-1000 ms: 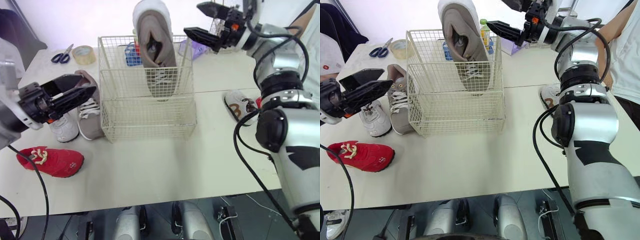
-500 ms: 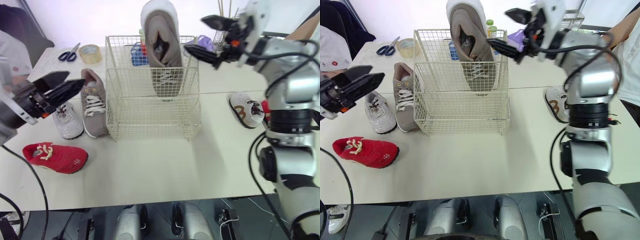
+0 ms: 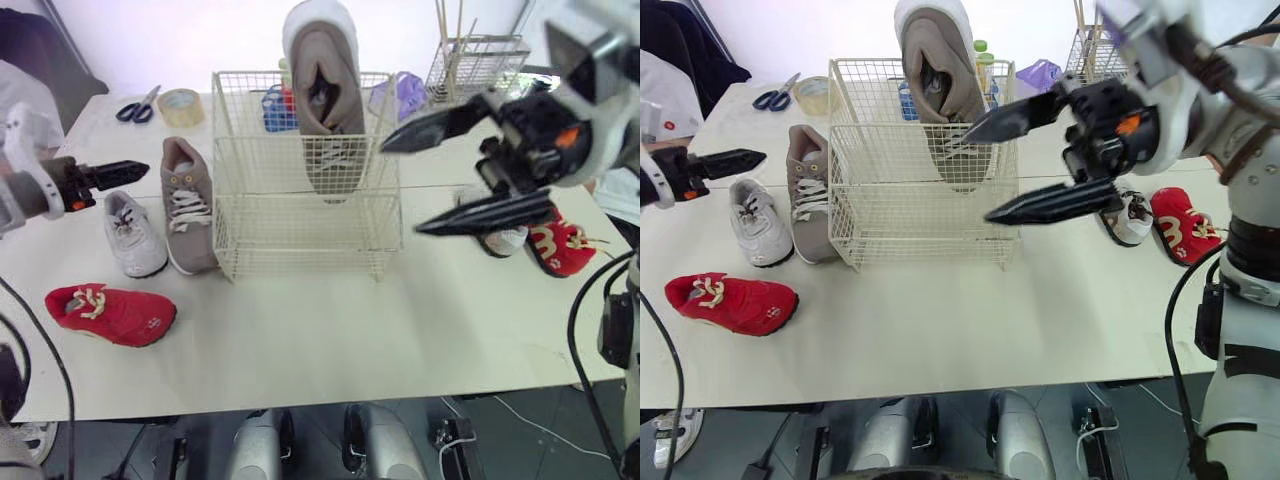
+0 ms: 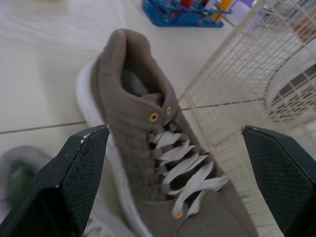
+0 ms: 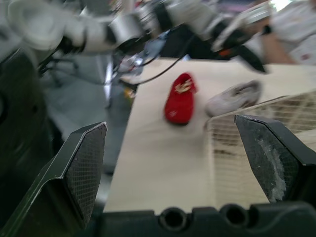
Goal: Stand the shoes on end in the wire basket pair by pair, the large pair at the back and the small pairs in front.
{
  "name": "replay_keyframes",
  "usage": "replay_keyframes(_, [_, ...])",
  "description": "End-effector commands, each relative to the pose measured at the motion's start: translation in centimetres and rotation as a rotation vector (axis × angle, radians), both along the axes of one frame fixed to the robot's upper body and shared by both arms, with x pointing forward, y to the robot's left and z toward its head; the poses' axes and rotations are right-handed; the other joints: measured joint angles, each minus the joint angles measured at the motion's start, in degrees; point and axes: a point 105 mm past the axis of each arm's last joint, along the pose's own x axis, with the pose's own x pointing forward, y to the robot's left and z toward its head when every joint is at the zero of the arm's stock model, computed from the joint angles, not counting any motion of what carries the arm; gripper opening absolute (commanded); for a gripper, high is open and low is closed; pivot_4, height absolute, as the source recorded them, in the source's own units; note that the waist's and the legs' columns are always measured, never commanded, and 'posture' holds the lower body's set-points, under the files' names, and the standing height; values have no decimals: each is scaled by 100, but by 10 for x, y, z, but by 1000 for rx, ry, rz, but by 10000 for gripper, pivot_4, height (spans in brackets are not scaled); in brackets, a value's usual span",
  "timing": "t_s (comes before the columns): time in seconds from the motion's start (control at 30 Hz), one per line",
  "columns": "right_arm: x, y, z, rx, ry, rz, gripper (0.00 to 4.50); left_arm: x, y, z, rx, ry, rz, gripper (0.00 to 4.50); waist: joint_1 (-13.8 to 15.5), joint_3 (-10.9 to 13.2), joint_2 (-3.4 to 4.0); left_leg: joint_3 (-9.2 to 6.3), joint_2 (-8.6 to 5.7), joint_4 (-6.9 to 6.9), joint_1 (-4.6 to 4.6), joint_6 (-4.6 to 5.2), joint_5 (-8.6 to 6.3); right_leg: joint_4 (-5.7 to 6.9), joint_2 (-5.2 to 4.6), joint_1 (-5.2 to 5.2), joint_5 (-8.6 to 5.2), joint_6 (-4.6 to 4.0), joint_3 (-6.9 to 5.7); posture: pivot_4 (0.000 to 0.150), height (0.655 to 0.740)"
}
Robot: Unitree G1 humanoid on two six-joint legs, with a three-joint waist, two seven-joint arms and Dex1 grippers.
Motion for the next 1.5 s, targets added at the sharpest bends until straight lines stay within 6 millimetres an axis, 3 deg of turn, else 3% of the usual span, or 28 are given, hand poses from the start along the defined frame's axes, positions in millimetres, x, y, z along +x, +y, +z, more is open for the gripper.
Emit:
replay_keyframes(0.03, [-11,3,9,9,-83,47,45000,12,9,-6,48,24,21,44513,1,0,0,4,2,2,1,2,-1,5,-5,-2,0,0,2,1500,7400])
replay_keyframes(0.17, [-16,0,7,8,-97,18,45000,23,0,-30,108,114,11,44513,-5,1,-1,13,3,-3,-3,2,-1,3,-6,-10,0,1,3,1500,7400])
replay_keyframes(0.3, [-15,-3,4,-12,-99,-23,45000,26,-1,-39,115,146,22,44513,-29,8,-14,14,9,-1,-5,2,-1,5,-5,-14,0,2,3,1500,7400])
replay_keyframes(0.47, [2,-8,-11,-56,-123,-131,45000,38,-13,-54,125,143,40,44513,0,8,-16,-1,11,-1,-3,4,-2,9,-14,-14,0,2,7,1500,7400])
replay_keyframes(0.7, [10,-7,-12,-26,-138,-170,45000,47,-18,-57,91,100,78,11134,-4,8,-17,-3,7,4,-4,7,-3,13,-18,-14,1,3,5,1500,7400])
replay_keyframes(0.77, [13,-7,-11,-21,-142,-177,45000,48,-16,-55,76,88,104,4622,-2,8,-18,-2,7,5,-4,7,-3,13,-18,-13,1,3,5,1500,7400])
replay_keyframes(0.83, [14,-7,-10,-15,-143,-181,45000,49,-11,-49,63,55,137,2571,-6,8,-19,-2,6,5,-4,7,-3,13,-18,-13,1,3,6,1500,7400])
replay_keyframes(1.0, [19,-10,-8,6,-146,-202,45000,51,2,-13,3,-77,206,2571,-13,10,-22,-1,7,4,-5,7,-2,12,-17,-14,1,3,5,1500,7400])
replay_keyframes(1.13, [24,-13,-3,40,-149,-242,45000,40,21,63,-7,-367,260,2571,-17,18,-40,7,9,5,-6,7,-2,12,-15,-15,1,4,4,1500,7400])
replay_keyframes(1.3, [27,-24,10,107,-156,-328,45000,10,25,151,144,-762,275,2571,-1,18,-41,11,9,3,-13,7,-3,4,-16,-19,1,4,4,1500,7400])
replay_keyframes(1.4, [32,-33,19,159,-166,-409,45000,-9,-2,207,243,-969,246,2571,27,16,-44,14,5,5,-16,7,-3,3,-18,-17,1,4,2,1500,7400])
replay_keyframes(1.5, [40,-44,20,151,-201,-505,45000,-24,-47,234,238,-1154,138,2571,102,15,-45,13,3,10,-16,9,-4,3,-19,-12,5,11,2,1500,7400])
